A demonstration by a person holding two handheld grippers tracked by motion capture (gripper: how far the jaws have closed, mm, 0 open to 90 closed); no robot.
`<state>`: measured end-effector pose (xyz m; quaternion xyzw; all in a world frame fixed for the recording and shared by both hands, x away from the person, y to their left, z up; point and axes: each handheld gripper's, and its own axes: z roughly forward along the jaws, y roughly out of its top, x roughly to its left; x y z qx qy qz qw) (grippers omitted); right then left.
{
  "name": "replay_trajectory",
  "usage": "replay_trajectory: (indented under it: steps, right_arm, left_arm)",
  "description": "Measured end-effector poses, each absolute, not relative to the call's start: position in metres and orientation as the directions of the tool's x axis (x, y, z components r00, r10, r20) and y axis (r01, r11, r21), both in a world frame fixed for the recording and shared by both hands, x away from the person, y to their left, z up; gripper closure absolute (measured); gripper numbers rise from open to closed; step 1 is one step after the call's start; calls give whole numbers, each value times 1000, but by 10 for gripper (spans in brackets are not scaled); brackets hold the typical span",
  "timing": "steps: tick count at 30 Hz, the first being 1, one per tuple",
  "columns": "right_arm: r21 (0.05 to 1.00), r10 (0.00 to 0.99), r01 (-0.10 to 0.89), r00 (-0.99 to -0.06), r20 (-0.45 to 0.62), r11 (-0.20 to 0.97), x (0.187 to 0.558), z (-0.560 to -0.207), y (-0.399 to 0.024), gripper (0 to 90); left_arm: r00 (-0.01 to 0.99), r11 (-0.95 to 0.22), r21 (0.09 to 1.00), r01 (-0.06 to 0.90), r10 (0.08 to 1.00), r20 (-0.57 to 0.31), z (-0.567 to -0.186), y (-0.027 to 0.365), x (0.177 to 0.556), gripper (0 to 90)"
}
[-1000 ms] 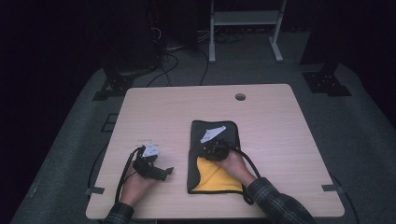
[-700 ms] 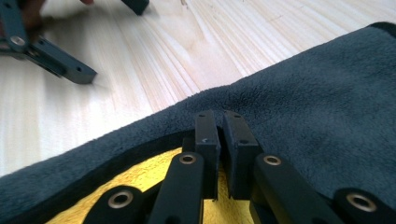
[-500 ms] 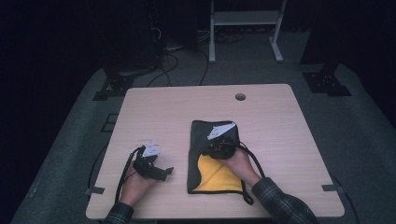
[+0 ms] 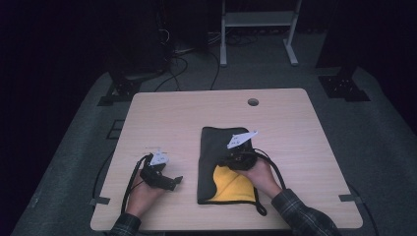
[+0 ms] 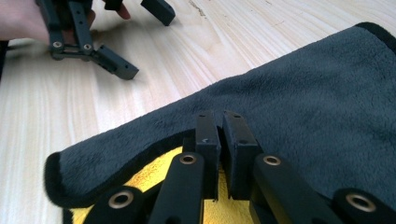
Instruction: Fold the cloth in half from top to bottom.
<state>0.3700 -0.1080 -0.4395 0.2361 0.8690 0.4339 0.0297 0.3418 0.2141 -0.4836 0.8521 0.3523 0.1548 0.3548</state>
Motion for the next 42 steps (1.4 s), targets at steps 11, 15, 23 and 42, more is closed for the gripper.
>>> replay_trajectory:
  steps: [11,15,23,42]
  right_arm:
    - [768,433,386,-888,157,512,352,-433,-133,847]
    - [766,432,391,-887,165,510,344,-431,-145,847]
    - [758,423,392,-890,169,521,327,-430,-164,846]
    - [679,449,448,-873,191,581,294,-457,-197,789]
  left_arm:
    - [704,-500,713,491,710,14,-484,214,342,0]
    - [704,-500,714,491,710,14,-484,214,342,0]
    - [704,-500,714,490,710,14,-484,214,342,0]
    - [701,-496,716,491,713,14,-484,214,342,0]
